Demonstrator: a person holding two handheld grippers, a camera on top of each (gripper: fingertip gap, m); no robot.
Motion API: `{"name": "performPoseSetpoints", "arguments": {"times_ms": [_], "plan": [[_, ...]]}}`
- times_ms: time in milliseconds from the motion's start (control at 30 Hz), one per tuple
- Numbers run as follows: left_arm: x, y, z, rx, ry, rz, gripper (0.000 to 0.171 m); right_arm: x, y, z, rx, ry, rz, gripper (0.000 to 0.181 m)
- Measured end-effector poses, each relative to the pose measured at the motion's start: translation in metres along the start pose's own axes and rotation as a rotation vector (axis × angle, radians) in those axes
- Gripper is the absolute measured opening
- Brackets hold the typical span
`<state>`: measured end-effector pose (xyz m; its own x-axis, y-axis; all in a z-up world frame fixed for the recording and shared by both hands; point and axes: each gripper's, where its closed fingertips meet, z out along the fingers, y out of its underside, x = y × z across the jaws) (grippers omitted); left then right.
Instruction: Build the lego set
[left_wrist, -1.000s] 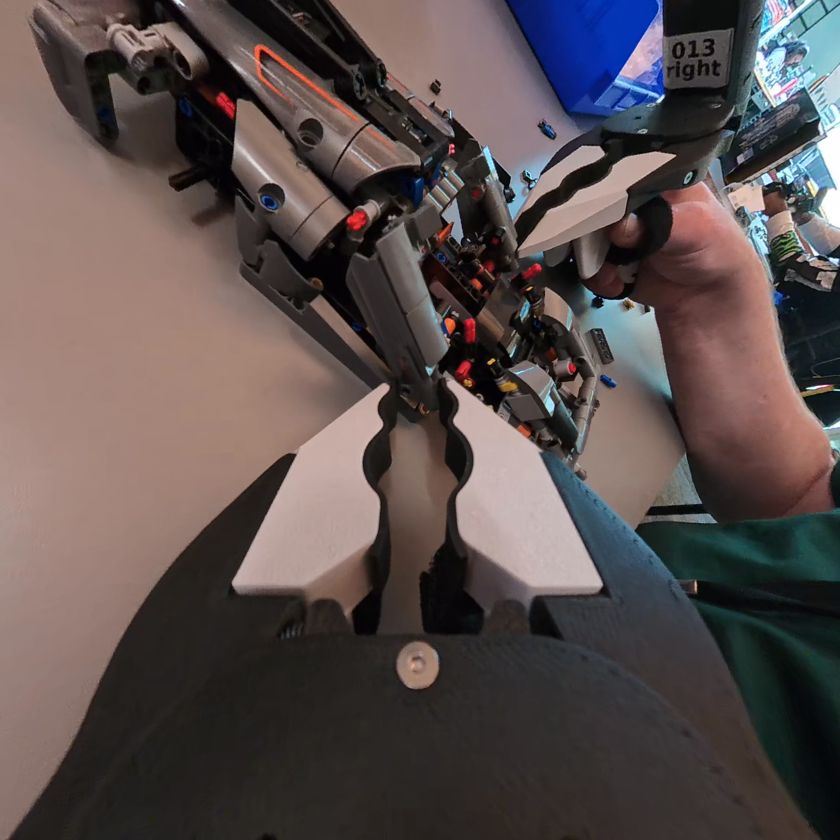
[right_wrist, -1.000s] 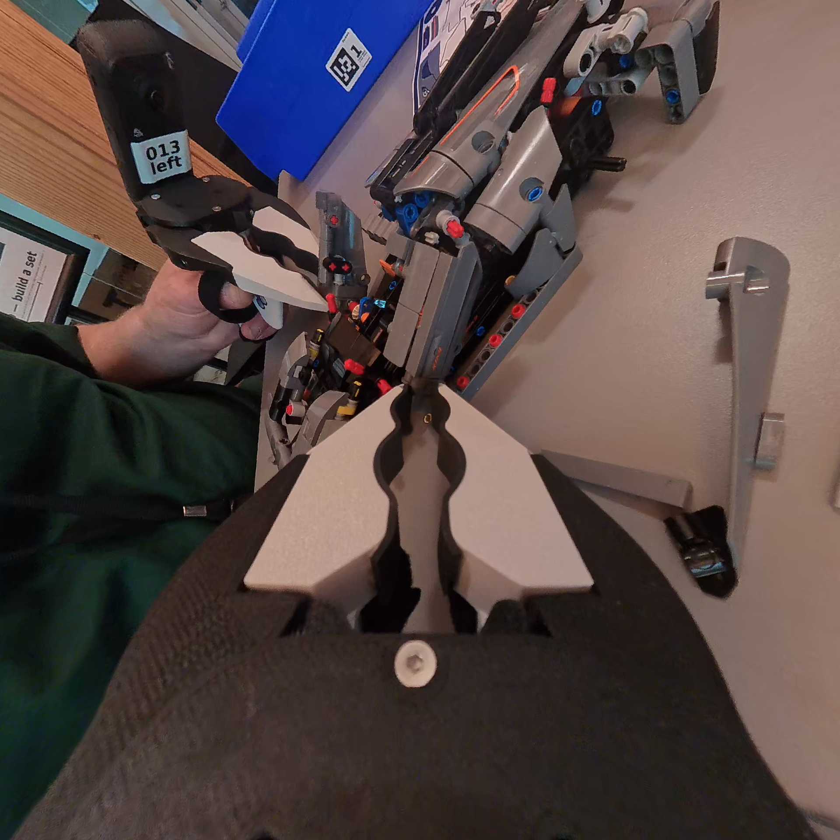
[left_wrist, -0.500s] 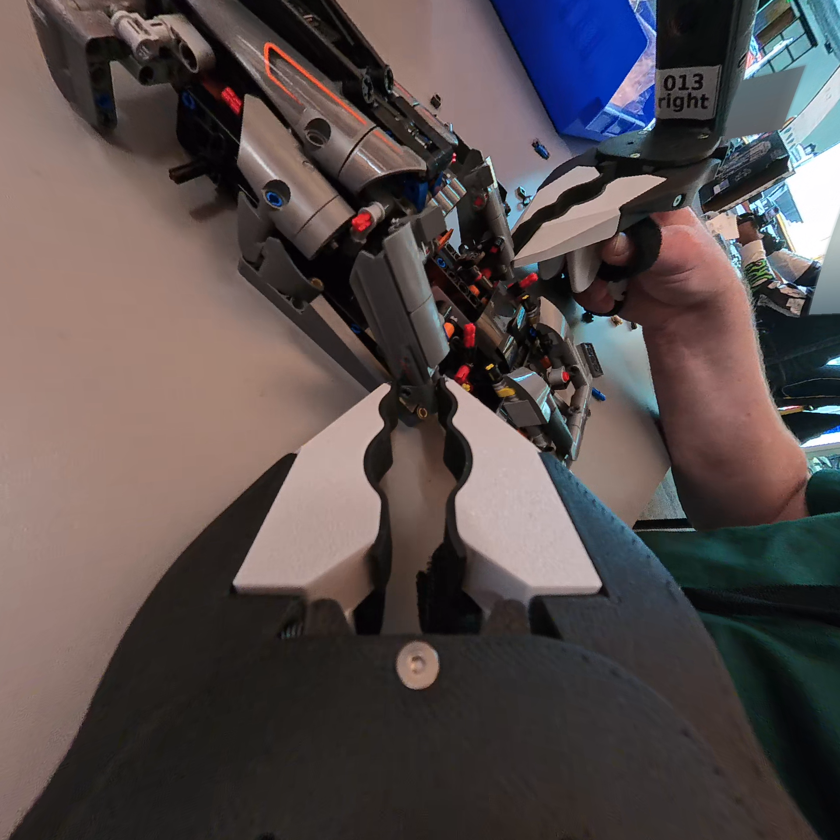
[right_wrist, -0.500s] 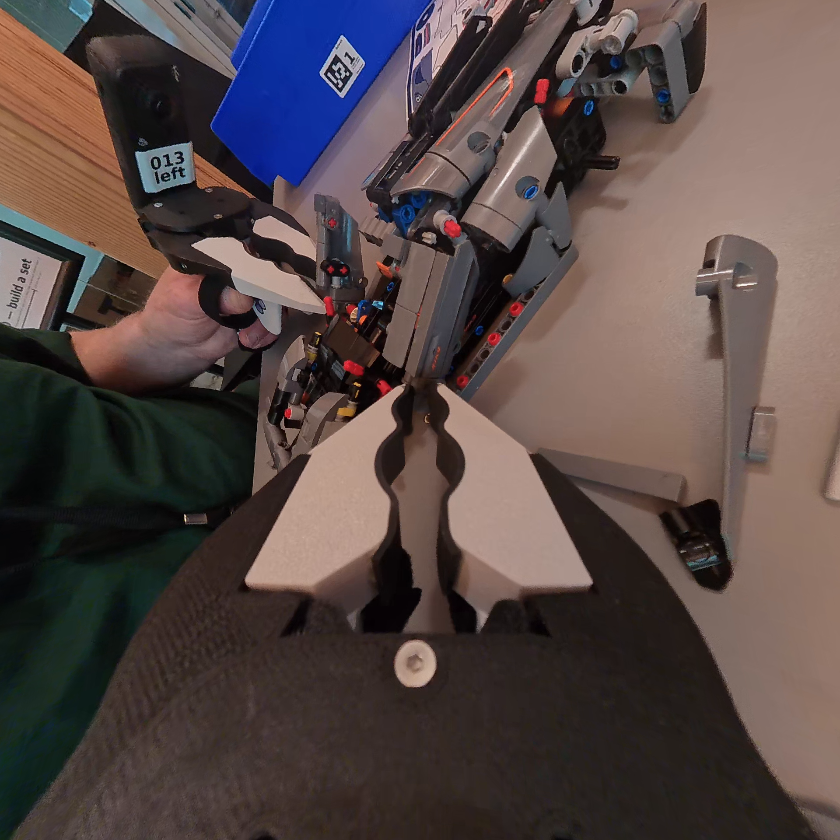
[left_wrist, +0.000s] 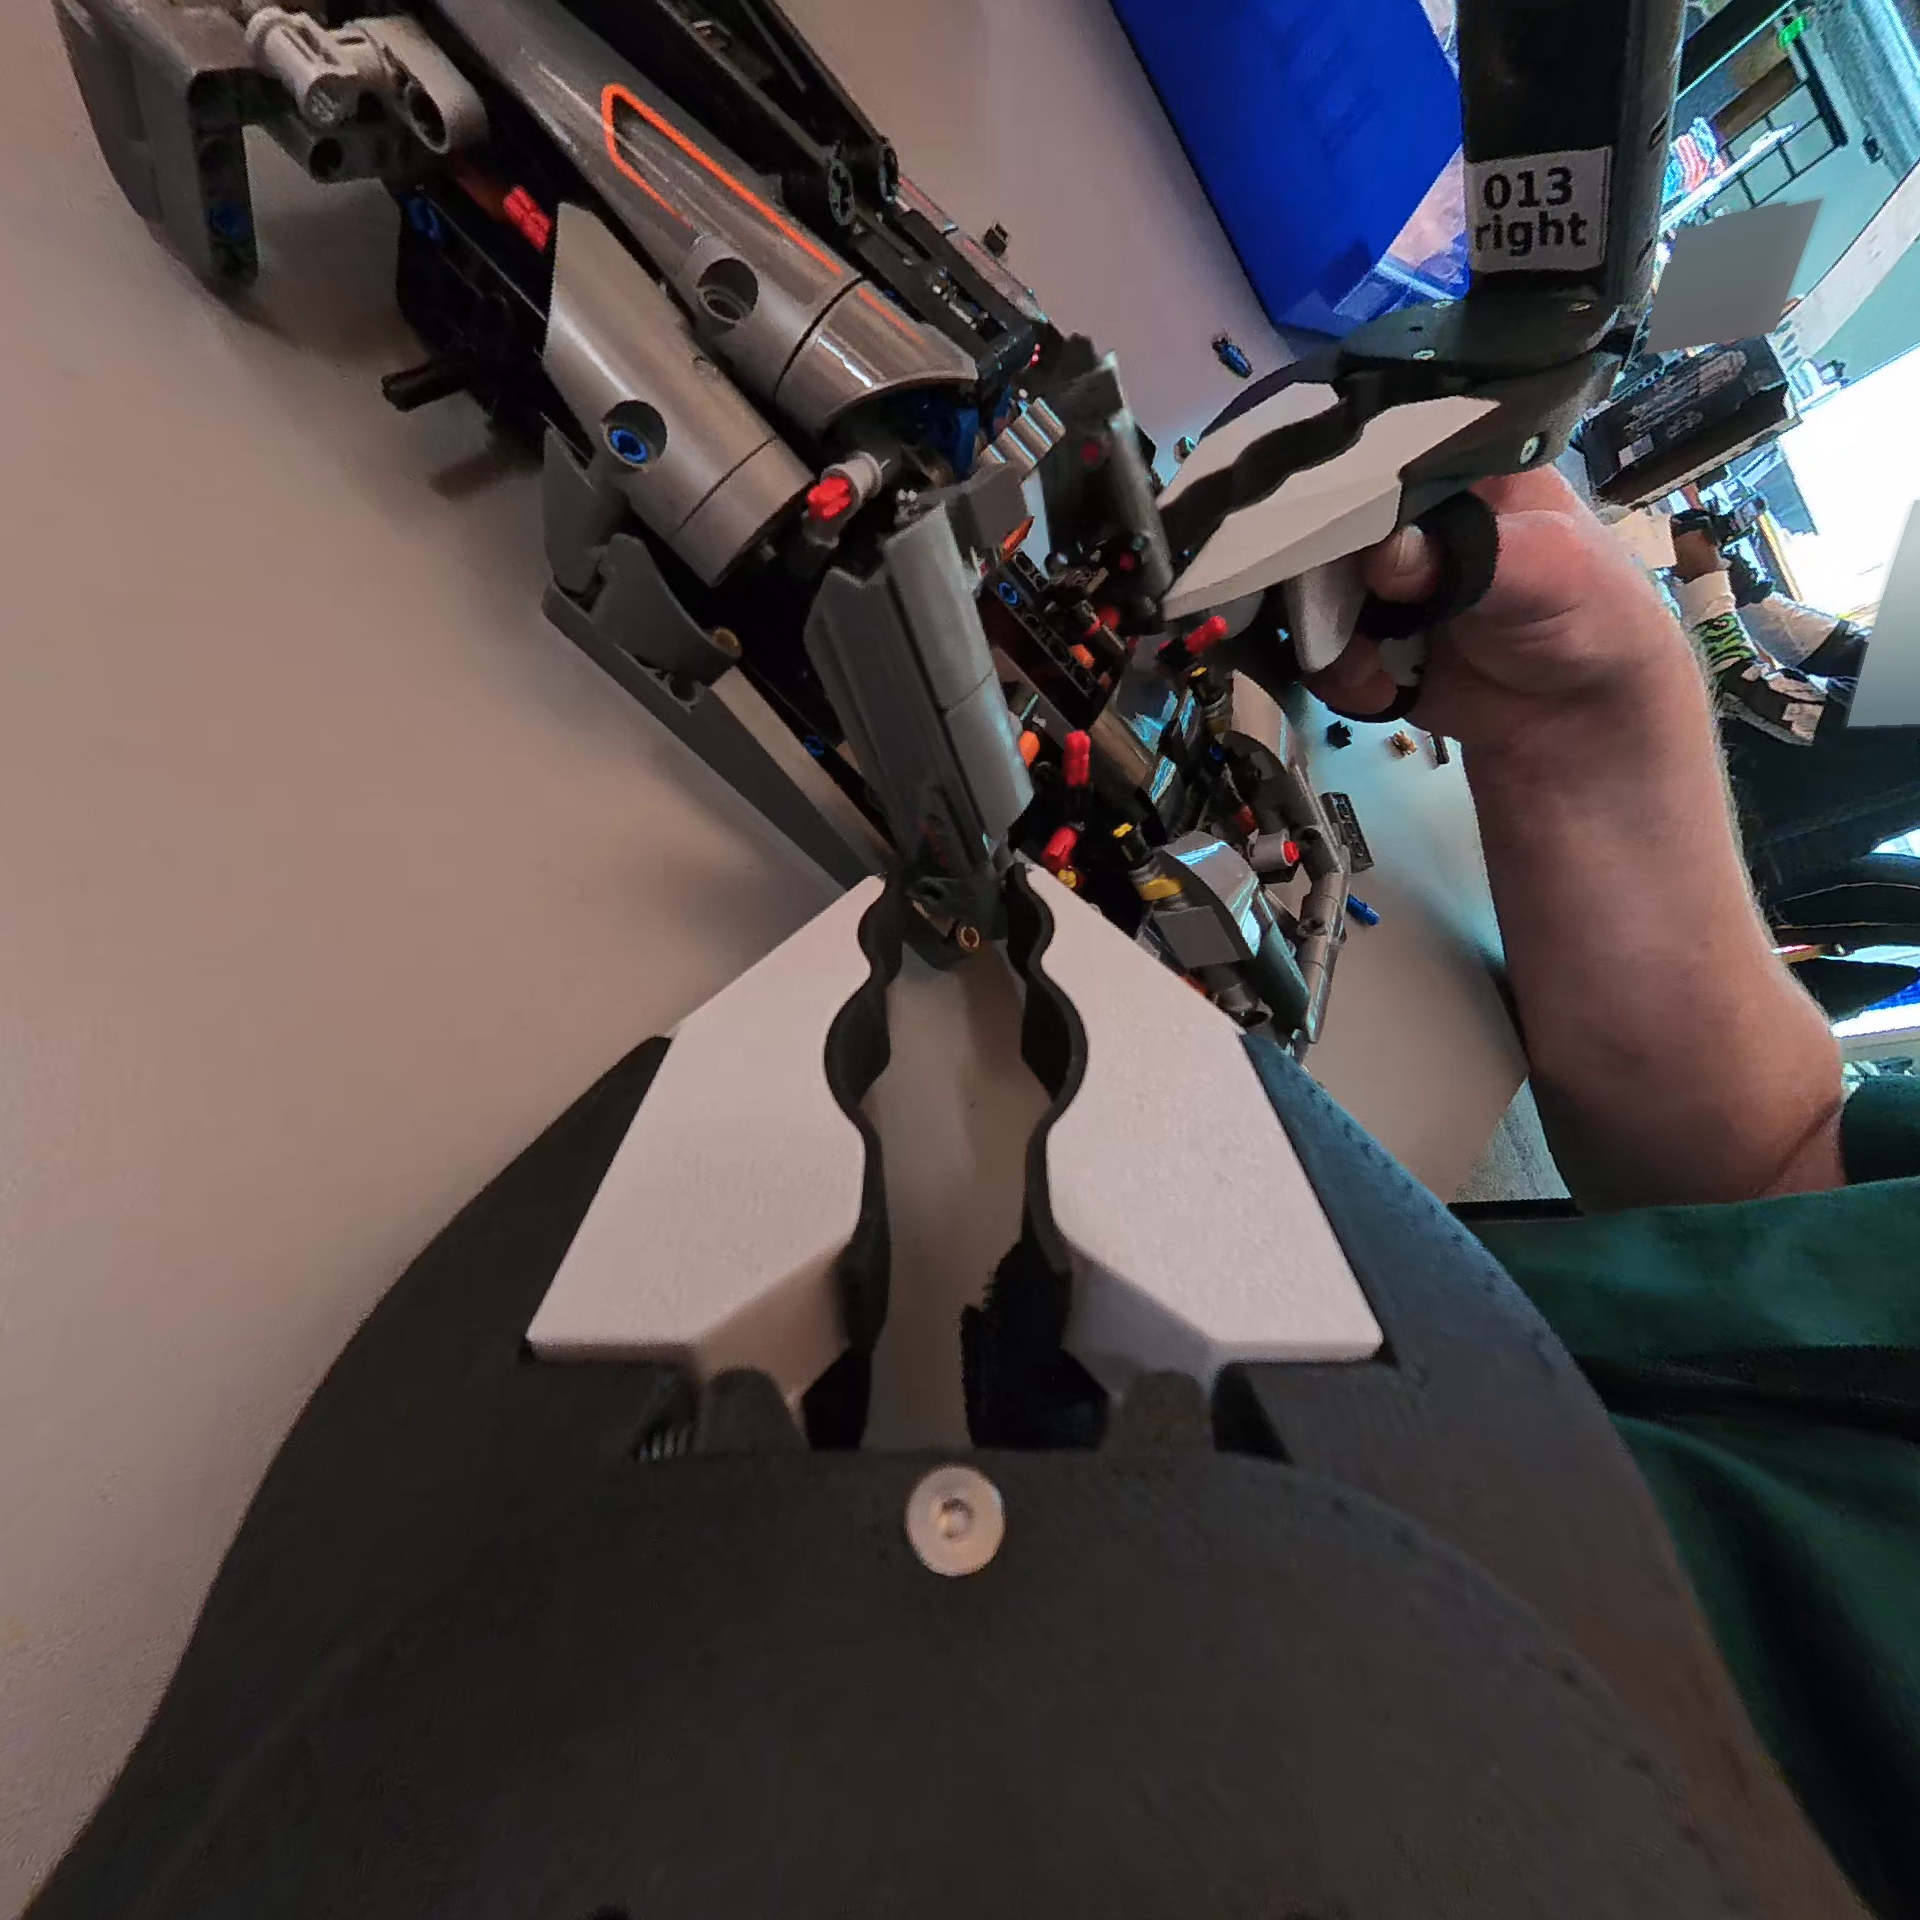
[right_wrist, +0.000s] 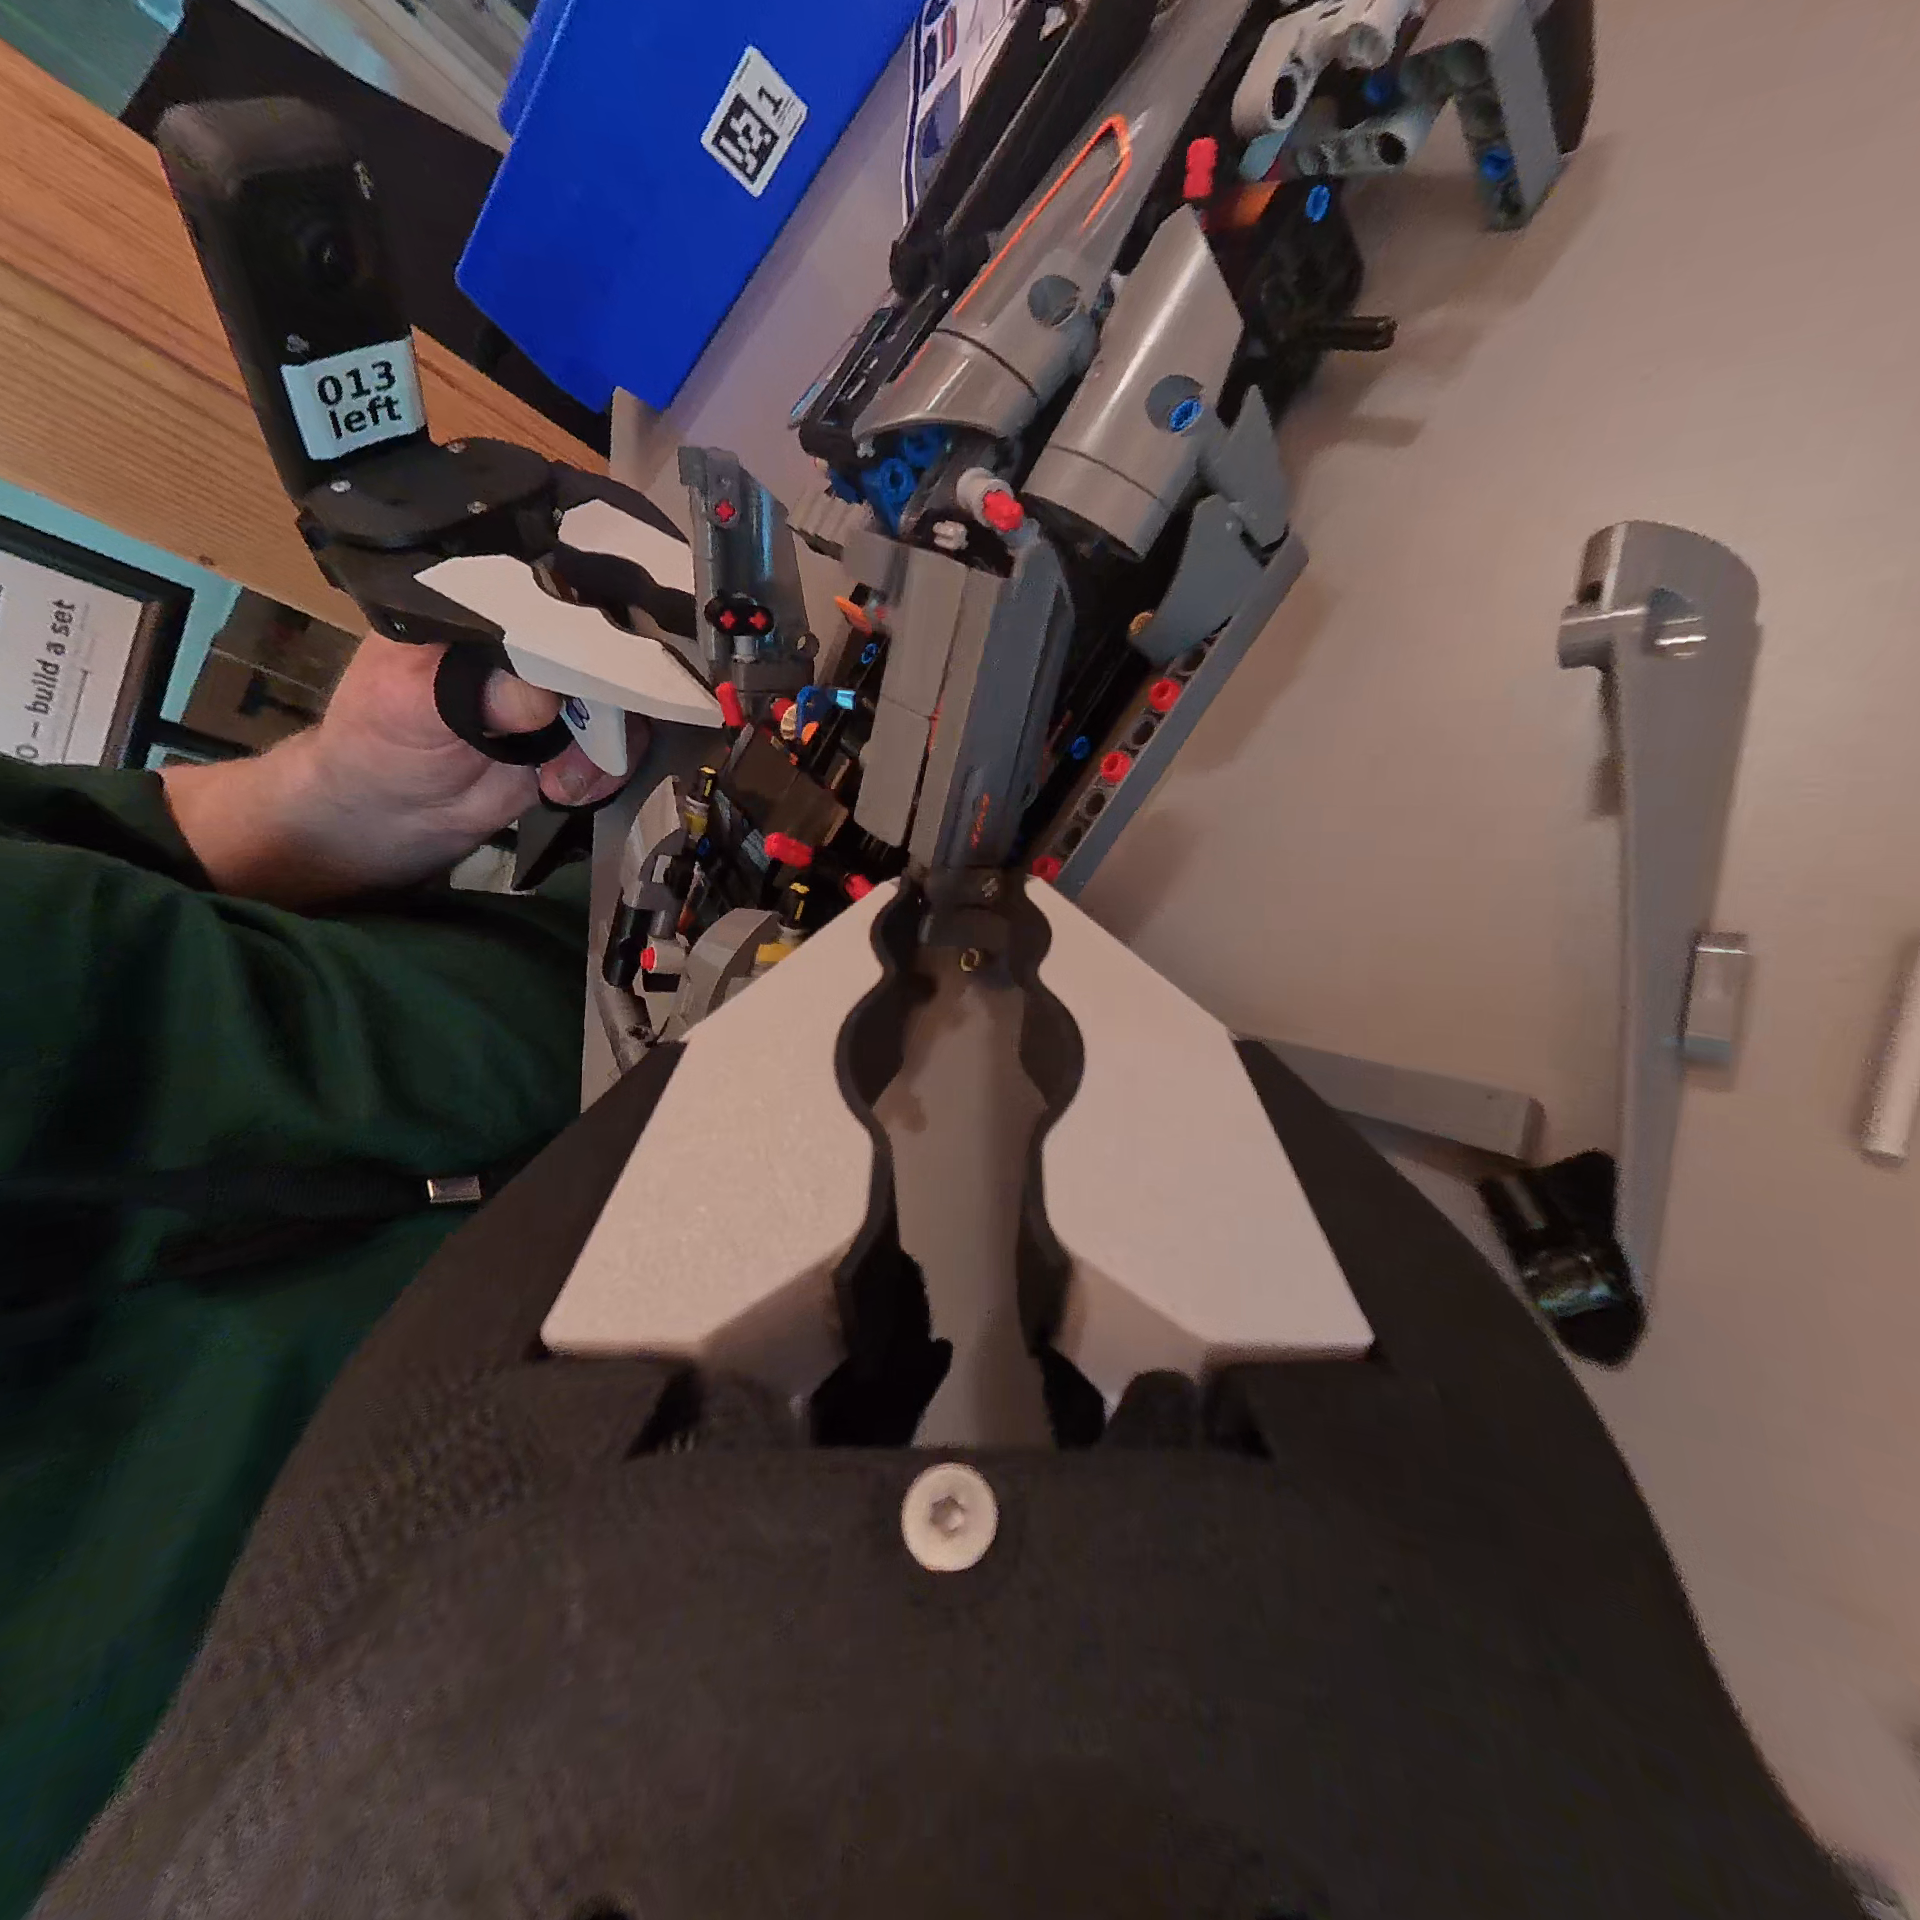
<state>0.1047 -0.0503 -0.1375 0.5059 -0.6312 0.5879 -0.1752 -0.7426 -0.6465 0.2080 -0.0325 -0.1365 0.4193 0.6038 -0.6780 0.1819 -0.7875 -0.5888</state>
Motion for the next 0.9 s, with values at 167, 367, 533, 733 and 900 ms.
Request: {"name": "performPoseSetpoints", "arguments": {"times_ms": [167, 367, 533, 733, 900], "plan": [[0.0028, 0.0004, 0.0031, -0.01, 0.01, -0.001, 0.019, -0.0006, 0.0011, 0.0028, -0.012, 0.006, -0.009, 0.014], [0.0027, -0.0008, 0.0026, -0.003, 0.027, -0.008, 0.016, -0.0001, -0.0005, 0.0019, -0.002, 0.001, -0.005, 0.014], [0.0033, -0.0004, 0.003, -0.003, 0.025, 0.008, 0.015, 0.0014, -0.0008, -0.0003, 0.003, 0.001, 0.002, 0.014], [0.0041, -0.0006, 0.0039, -0.006, 0.032, 0.0, 0.015, 0.002, -0.0008, -0.0049, 0.014, -0.005, 0.003, 0.011], [0.0042, -0.0003, 0.0044, -0.007, 0.03, -0.001, 0.015, 0.0015, -0.0007, -0.0044, 0.009, -0.002, -0.01, 0.009]]}}
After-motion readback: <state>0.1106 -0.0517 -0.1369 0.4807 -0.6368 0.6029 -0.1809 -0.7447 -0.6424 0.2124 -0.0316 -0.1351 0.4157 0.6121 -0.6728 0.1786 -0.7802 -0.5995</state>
